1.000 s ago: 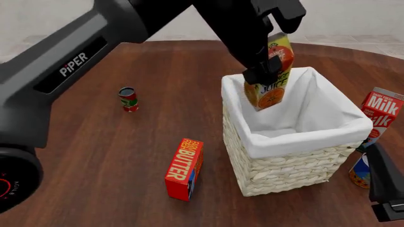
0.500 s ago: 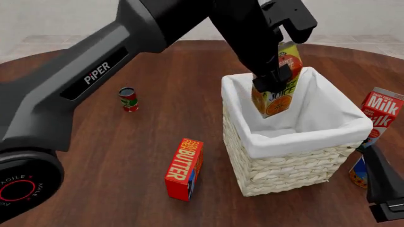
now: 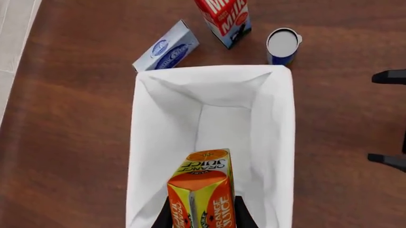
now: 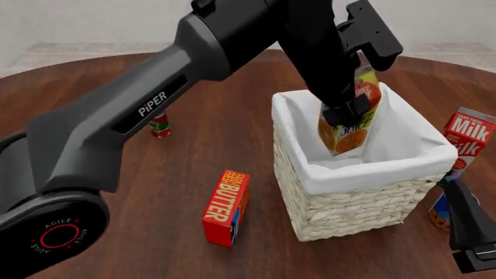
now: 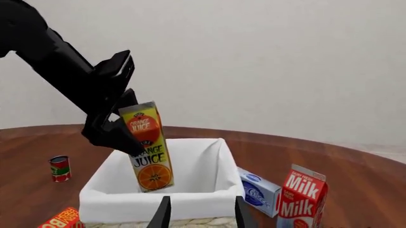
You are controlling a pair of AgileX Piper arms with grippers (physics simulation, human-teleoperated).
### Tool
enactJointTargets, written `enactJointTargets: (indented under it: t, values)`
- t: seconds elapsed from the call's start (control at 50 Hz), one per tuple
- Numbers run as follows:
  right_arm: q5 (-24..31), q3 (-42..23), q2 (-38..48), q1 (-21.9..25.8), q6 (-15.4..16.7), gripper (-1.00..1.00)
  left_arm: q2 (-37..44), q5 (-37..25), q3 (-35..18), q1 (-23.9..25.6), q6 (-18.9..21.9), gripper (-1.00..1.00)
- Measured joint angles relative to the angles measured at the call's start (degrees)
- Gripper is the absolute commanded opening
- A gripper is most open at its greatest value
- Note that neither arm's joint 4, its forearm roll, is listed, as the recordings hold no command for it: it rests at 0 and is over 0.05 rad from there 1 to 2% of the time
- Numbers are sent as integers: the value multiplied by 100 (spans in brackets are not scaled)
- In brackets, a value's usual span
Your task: Pick up the orange juice, and put it in the basket.
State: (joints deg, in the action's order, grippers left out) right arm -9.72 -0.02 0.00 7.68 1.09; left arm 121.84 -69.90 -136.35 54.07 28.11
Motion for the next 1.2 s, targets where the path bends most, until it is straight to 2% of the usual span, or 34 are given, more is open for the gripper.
enactJointTargets:
  t: [0.68,0.7,1.2]
  values:
    - [79,-1,0,0,-60,100,211,0,-217,-21,70,-100]
    - [83,-1,0,1,-62,100,210,0,-217,-21,73,100]
    - [143,-1,0,49,-91,100,203,0,-245,-23,280,100]
